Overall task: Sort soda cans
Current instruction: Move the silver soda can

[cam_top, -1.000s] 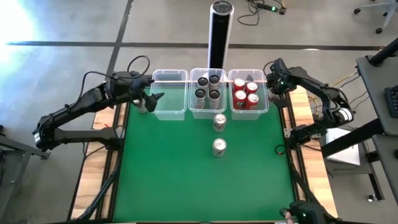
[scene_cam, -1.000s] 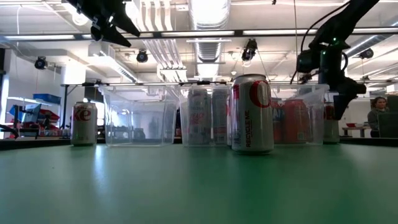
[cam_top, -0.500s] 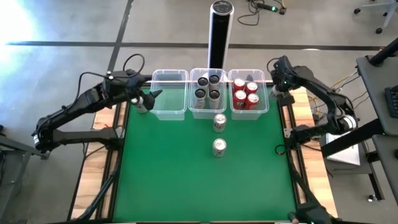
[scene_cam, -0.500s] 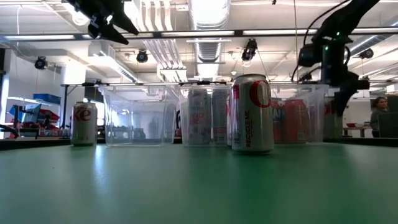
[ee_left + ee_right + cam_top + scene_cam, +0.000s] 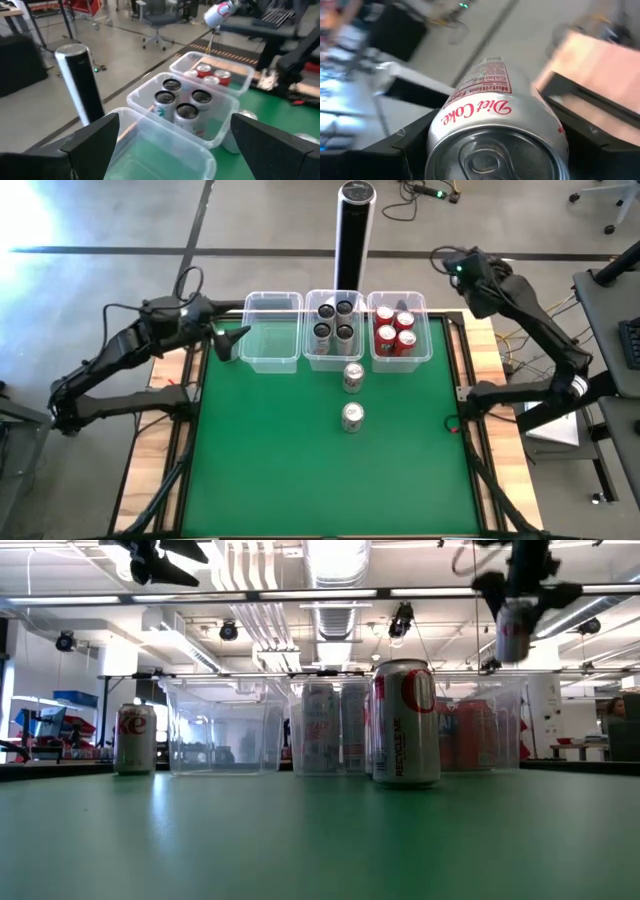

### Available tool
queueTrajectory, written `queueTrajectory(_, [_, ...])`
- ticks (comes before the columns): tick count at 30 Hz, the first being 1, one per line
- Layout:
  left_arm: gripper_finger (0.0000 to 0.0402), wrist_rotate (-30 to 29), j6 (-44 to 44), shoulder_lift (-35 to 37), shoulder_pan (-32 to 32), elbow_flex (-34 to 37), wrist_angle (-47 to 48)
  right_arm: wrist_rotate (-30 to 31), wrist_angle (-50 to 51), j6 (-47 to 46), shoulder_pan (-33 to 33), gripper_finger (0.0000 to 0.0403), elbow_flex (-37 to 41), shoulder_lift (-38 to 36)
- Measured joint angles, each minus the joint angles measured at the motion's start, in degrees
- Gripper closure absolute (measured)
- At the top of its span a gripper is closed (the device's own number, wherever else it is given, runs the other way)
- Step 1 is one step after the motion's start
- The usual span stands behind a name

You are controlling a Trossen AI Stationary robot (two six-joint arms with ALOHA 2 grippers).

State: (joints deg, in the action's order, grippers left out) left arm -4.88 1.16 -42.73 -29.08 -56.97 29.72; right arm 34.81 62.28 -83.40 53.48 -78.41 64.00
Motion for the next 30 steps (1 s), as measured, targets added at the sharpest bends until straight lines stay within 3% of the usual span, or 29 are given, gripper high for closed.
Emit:
queueTrajectory(9, [0.0035,4.6,2.8,6.8,0.0,0.0,4.7,16.1,-0.9,9.8,-22.8,0.0101,-14.2,6.3])
queueTrajectory(14, [0.0035,5.4,2.8,10.4,0.0,0.0,8.0,17.6,-1.2,15.7,-33.6,0.0101,-20.0,13.8])
queueTrajectory(20, [0.0035,10.4,3.0,12.7,0.0,0.0,11.9,17.7,-1.6,24.9,-44.4,0.0101,-29.6,24.5])
queueTrajectory(23, [0.0035,10.5,3.0,13.0,0.0,0.0,12.6,15.5,-1.5,31.0,-49.0,0.0101,-35.2,30.3])
queueTrajectory(26, [0.0035,10.5,4.2,13.1,0.0,0.0,12.4,8.0,-1.0,37.0,-52.6,0.0101,-40.2,35.7])
queueTrajectory(30, [0.0035,10.5,8.9,13.1,0.0,-0.3,10.5,-2.4,6.4,38.2,-55.5,0.0101,-45.4,41.4])
